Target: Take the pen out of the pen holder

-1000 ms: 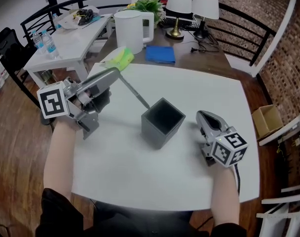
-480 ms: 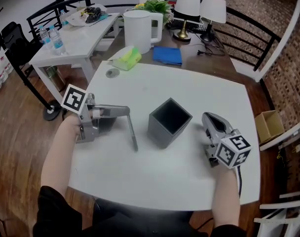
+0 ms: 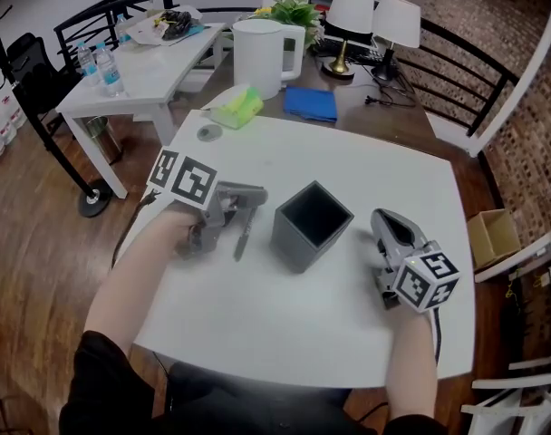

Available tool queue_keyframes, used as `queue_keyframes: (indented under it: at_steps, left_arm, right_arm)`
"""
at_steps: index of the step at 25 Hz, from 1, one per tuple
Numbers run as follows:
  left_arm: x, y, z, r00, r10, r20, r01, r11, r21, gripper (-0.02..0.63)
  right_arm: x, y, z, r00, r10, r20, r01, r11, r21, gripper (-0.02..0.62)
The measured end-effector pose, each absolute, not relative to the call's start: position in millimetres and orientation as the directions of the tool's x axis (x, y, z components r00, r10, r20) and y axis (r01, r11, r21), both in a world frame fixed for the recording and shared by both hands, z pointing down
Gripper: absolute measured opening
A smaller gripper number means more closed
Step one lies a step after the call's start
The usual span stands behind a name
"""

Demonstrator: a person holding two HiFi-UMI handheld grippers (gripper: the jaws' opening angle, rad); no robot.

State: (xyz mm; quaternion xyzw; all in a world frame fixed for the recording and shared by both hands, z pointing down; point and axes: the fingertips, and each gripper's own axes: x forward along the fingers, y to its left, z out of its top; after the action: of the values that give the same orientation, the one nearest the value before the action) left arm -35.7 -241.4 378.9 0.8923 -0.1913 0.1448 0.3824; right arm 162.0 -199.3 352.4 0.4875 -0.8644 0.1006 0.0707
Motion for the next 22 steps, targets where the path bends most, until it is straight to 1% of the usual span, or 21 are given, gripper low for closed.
queue_keyframes:
  at_steps: [5,7,8,14,16,22]
  left_arm:
    - [-32.9,-244.6,376.8,0.841,-0.356,0.407,-0.536,-0.646,0.543,0.052]
    - [-30.0,-243.6,375.6,0.827,-0.389,0.406,-0.558,-0.652,0.512,0.099]
    - [-29.1,-243.3,375.3,0.818,-0.408,0.406,-0.572,-0.654,0.495,0.11]
    - [-38.2,-255.3,372.1,0.731,-0.563,0.387,-0.677,-0.672,0.302,0.11]
    - [-44.7,-257.7,371.3,0.713,-0.597,0.367,-0.696,-0.669,0.261,0.11]
    - [-67.8,-255.0,353.1,0.707,-0.663,0.248,-0.702,-0.7,0.129,0.107]
  right_arm:
    - [161.9,-199.5,351.8,-0.516,-0.828,0.221,-0.856,0.506,-0.104,0.014]
    - [162.4,-199.8,351.8,-0.516,-0.827,0.222,-0.856,0.506,-0.104,0.014]
    - [162.6,-199.8,351.7,-0.516,-0.827,0.223,-0.856,0.506,-0.105,0.014]
    - [163.4,-199.9,351.6,-0.513,-0.83,0.218,-0.858,0.503,-0.106,0.014]
    - [162.8,-199.6,351.9,-0.513,-0.83,0.218,-0.858,0.503,-0.105,0.014]
    - [162.7,-199.5,352.3,-0.514,-0.829,0.219,-0.858,0.504,-0.104,0.014]
